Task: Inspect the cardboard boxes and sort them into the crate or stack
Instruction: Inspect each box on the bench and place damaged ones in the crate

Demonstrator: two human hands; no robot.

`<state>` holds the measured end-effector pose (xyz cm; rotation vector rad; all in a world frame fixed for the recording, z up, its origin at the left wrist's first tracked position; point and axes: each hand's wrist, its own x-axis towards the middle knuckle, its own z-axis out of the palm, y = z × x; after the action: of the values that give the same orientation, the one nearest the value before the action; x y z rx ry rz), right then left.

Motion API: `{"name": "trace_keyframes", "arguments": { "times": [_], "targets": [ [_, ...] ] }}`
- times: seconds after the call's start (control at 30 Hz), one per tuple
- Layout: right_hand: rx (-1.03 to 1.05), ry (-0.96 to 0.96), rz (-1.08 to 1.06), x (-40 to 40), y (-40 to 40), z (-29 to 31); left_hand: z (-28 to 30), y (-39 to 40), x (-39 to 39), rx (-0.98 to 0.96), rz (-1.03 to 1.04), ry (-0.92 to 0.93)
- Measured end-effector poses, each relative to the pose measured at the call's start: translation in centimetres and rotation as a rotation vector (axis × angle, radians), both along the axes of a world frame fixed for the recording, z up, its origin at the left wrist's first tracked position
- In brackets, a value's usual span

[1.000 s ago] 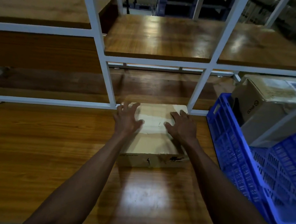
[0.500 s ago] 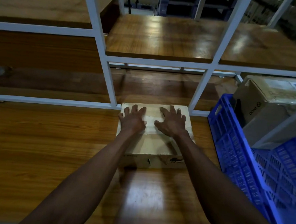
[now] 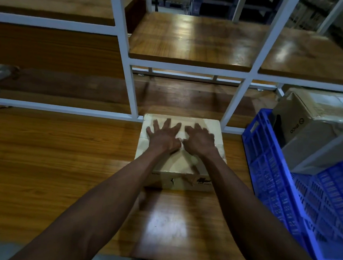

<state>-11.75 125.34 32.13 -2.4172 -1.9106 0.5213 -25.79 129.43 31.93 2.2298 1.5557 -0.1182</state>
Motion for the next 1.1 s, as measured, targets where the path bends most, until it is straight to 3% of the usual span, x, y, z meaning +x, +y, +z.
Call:
{"name": "trace_keyframes", "arguments": {
  "times": [0.17,0.47,0.7,0.93,1.1],
  "targets": [
    [0.059,0.050,-0.033,-0.7,-2.5,-2.8,0.7,0.4,-1.1,-0.002,-0.046,-0.020],
    [0.062,0.064,-0.040,-1.0,-2.6,-2.4,-0.5,-5.5,-4.1,0.222,0.018,-0.086],
    [-0.181,0.014,-0.084,-3.0,-4.5,2.3,-0.1,-5.9,-3.8,0.214,0.007,-0.044],
    [-0.076,0.008,-0.102,-5.3,-8.5,0.3,1.3,-7.0,-4.5,0.083,-0.056,0.008],
    [-0.084,-0.031,-0.072,-5.1,-8.8,0.5,1.5,-10.9,-4.0,0.108,0.021,-0.071]
  ]
}}
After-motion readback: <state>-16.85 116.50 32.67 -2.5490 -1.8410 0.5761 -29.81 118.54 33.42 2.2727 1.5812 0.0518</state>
